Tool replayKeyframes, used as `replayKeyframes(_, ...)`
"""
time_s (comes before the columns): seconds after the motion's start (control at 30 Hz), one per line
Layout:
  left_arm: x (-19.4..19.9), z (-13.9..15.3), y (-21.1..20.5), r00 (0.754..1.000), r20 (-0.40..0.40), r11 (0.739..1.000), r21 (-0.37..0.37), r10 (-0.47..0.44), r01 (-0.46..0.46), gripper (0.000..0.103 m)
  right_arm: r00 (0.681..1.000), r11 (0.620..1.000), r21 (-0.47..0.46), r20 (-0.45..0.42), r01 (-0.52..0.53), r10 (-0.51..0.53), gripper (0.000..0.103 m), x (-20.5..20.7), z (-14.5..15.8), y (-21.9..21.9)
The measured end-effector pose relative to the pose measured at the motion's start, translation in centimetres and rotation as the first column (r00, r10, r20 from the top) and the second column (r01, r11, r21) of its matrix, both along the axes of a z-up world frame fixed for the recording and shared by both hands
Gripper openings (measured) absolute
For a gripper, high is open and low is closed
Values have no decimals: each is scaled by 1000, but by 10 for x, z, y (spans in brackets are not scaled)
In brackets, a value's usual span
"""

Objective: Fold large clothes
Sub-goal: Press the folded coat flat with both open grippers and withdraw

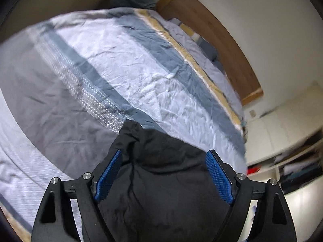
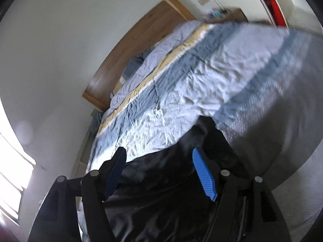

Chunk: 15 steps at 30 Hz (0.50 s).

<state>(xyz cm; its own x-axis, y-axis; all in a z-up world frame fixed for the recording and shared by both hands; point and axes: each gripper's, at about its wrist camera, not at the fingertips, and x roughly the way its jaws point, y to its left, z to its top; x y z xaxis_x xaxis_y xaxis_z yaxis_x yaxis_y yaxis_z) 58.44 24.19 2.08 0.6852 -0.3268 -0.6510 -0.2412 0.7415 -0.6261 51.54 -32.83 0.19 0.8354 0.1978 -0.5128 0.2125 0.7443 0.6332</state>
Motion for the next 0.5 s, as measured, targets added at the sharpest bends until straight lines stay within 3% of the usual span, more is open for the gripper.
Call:
replayKeyframes(0.13, -8, 6, -48, 993, 3, 989, 87, -118, 118, 82, 993, 986, -121, -33, -115, 112, 67, 9, 17, 53)
replayKeyframes(0.27, -4, 2, -107, 974, -12, 958, 179, -227, 226, 81, 973, 944, -237, -87, -228, 213, 67, 27, 10, 117)
replayKeyframes(0.4, 18, -10, -162, 945, -41, 907, 269, -325, 324, 81, 950, 903, -301, -153, -306, 271, 67, 51, -14, 160)
replayKeyframes(0.5, 43, -30, -197, 922, -116, 860, 332, -370, 387, 81, 937, 878, -343, -222, -334, 270, 67, 72, -37, 176)
